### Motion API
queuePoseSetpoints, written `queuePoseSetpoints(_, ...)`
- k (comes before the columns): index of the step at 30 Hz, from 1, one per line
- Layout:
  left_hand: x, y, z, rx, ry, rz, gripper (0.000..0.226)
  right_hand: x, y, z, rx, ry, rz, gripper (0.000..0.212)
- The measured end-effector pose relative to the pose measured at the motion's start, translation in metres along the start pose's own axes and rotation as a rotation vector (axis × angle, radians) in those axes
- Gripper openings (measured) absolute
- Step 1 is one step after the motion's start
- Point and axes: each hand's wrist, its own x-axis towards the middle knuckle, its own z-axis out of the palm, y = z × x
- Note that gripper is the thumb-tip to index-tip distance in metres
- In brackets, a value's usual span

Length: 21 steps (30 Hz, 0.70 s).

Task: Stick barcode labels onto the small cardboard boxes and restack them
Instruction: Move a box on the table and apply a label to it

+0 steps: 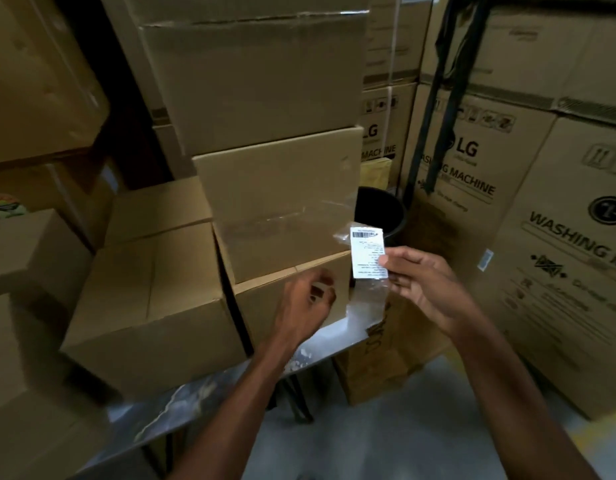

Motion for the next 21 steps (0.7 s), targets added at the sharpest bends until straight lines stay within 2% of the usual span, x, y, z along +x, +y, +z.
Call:
queuePoseSetpoints(4, 0.032, -0.003, 0.042, -0.049, -0.130, 0.019, 0.027, 0.028, -0.007, -0.033, 0.006, 0.028, 0.011, 0.042)
queuePoseSetpoints(9, 0.062, 0.009, 0.076, -0.127, -0.196, 0.021, 0.026, 0.061, -0.014, -0.069, 0.001, 0.064, 0.034, 0.041)
queuePoseSetpoints(12, 0.077, 0.008, 0.094, -0.112, -0.216, 0.030, 0.025, 0.082, -0.014, -0.087, 0.023, 0.092, 0.061, 0.034)
queuePoseSetpoints(16, 0.085, 0.011, 0.114, -0.069, -0.237, 0.018, 0.022, 0.108, -0.016, -0.108, 0.020, 0.082, 0.080, 0.035)
queuePoseSetpoints(21, 0.095, 0.012, 0.130, -0.021, -0.174, -0.016, 0.024, 0.159, -0.021, -0.134, -0.020, 0.055, 0.119, 0.014)
